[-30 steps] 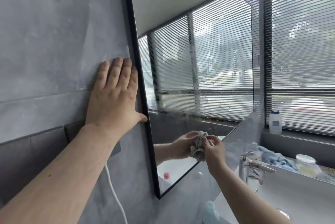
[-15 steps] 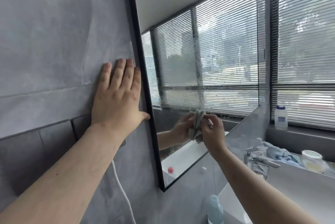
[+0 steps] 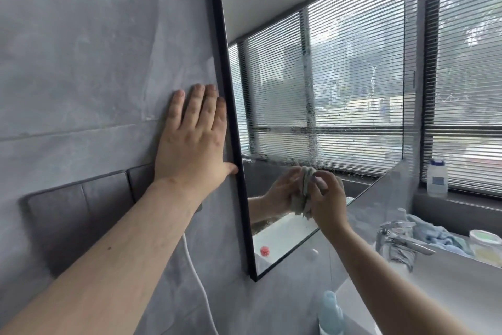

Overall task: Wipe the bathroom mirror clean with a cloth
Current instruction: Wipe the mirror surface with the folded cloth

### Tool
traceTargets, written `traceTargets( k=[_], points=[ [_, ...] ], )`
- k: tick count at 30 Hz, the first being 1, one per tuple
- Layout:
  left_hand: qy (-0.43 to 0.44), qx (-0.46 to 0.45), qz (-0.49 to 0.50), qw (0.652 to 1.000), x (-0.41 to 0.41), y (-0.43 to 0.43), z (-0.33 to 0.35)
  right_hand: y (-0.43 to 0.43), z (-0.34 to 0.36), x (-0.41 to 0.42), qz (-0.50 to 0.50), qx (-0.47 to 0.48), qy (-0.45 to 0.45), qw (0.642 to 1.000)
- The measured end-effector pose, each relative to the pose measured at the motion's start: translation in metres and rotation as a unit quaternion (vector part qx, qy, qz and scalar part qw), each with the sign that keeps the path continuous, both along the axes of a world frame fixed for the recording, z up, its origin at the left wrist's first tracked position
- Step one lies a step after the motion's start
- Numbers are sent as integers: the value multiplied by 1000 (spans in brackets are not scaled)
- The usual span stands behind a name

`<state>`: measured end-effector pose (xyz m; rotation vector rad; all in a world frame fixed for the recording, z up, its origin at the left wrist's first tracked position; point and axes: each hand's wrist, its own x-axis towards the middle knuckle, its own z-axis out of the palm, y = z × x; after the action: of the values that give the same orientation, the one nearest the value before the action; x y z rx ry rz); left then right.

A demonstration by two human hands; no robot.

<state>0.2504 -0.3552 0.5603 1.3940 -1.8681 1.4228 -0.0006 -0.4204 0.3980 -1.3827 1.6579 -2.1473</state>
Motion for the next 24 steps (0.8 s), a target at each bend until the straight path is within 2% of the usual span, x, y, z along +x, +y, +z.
traceTargets(
  k=[5, 12, 15, 19, 24],
  points=[
    [1, -2, 2, 1000, 0, -1, -1, 6, 26, 11, 16, -30, 36, 999],
    [2, -3, 3, 1000, -1, 0, -1, 17, -83, 29, -15, 18, 0, 1000],
    [1, -1, 2, 1000, -1, 0, -1, 21, -104, 36, -6, 28, -3, 1000],
    [0, -3, 4, 1000, -1, -1, -2, 23, -77, 45, 7, 11, 16, 1000],
    [2, -2, -3, 1000, 0, -1, -1, 8, 17, 36, -2, -83, 53, 995]
  ],
)
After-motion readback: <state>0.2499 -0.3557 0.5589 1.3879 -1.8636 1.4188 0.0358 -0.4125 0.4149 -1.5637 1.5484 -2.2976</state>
